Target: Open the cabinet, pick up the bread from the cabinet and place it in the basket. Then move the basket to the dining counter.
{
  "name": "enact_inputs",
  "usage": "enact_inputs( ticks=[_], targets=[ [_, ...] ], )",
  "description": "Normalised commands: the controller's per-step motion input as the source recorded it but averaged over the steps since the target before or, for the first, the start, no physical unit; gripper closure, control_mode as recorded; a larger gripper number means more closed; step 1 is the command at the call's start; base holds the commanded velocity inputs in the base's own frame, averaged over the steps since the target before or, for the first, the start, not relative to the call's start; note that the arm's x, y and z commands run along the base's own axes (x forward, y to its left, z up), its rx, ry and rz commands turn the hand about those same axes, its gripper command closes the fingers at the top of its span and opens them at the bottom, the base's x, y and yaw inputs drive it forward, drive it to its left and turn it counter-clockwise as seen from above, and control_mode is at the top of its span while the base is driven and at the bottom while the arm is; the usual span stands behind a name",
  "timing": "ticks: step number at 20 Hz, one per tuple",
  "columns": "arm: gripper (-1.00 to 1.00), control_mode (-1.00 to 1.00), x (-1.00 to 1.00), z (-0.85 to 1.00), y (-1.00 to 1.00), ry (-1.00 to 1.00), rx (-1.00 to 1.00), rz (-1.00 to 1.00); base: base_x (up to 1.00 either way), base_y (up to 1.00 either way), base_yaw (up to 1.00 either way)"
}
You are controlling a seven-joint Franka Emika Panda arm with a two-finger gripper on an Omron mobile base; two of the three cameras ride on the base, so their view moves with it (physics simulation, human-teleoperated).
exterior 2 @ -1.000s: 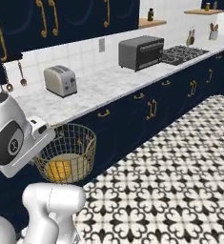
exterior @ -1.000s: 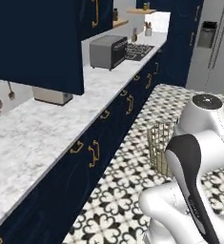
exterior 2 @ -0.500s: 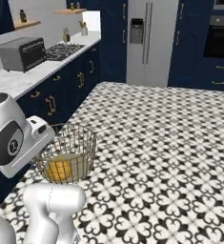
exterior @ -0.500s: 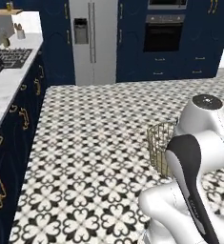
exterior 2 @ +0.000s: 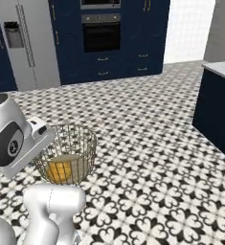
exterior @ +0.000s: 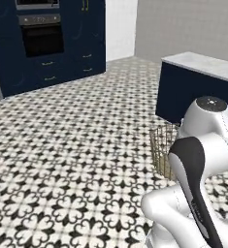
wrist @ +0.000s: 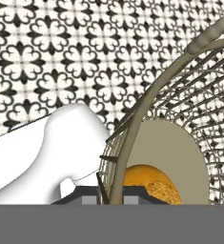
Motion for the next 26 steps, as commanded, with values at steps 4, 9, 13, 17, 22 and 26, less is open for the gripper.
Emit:
enact_inputs(
  ticks=[4, 9, 13, 17, 22, 26],
  targets=[
    [1.00, 1.00, 0.00, 0.00, 0.00, 0.00, 0.00, 0.00, 0.31, -0.51, -0.64],
    [1.00, 1.00, 0.00, 0.00, 0.00, 0.00, 0.00, 0.00, 0.70, -0.49, -0.41],
    [1.00, 1.00, 0.00, 0.00, 0.00, 0.00, 0.00, 0.00, 0.83, -0.49, -0.35],
    [1.00, 1.00, 0.00, 0.00, 0.00, 0.00, 0.00, 0.00, 0.93, -0.15, -0.34],
    [1.00, 1.00, 0.00, 0.00, 0.00, 0.00, 0.00, 0.00, 0.61, 0.26, -0.24],
    [1.00, 1.00, 0.00, 0.00, 0.00, 0.00, 0.00, 0.00, 0.85, 0.63, -0.41]
  ],
)
